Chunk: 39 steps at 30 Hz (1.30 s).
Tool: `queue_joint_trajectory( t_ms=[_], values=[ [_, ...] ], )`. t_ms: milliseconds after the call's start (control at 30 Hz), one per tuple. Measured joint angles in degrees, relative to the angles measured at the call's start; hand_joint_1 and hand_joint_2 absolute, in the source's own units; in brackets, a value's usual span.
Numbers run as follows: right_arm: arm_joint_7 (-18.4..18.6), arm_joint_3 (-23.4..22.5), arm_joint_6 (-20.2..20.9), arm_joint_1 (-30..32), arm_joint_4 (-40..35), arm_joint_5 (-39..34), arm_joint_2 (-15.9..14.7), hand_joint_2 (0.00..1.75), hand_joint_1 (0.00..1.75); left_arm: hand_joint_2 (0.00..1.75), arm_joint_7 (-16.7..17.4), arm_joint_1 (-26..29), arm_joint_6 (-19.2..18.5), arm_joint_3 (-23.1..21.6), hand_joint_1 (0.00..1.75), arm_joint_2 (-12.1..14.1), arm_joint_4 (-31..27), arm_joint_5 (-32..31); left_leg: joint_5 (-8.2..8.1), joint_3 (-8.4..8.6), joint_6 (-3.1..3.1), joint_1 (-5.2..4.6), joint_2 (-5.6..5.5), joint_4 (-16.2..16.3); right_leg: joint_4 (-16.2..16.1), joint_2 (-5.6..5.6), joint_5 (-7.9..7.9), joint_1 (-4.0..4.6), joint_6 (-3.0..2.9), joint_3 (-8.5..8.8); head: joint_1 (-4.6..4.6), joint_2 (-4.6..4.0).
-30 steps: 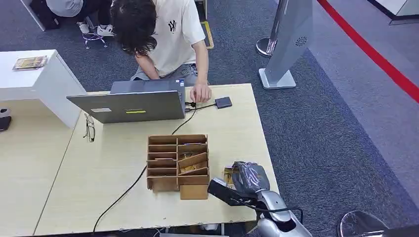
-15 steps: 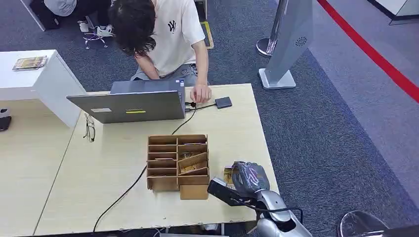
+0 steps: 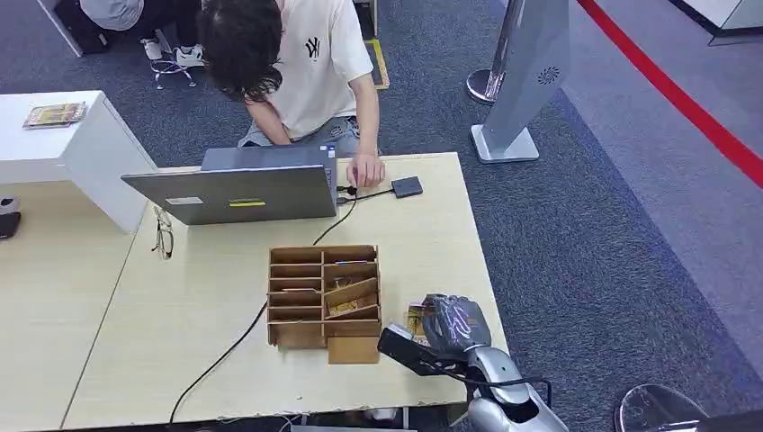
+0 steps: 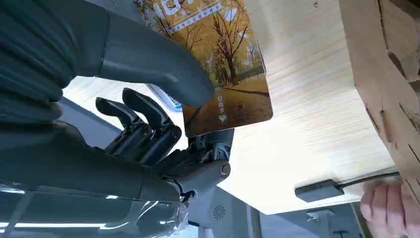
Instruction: Pass the card to the sensor for recognition and then transmit it.
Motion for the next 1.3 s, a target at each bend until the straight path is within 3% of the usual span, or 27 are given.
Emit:
queue_joint_trajectory(
  t_ms=[1300],
  values=[
    [0.15, 0.0, 0.0, 0.01, -0.02, 0.07, 0.46, 1.75, 1.75, 0.0, 0.0, 0.0, -0.09, 0.02, 0.0, -0.02, 0.0, -0.87, 0.0, 0.02, 0.0, 0.0, 0.0, 0.0, 0.0, 0.0, 0.0, 0.0, 0.0, 0.01, 0.0, 0.0]
  ],
)
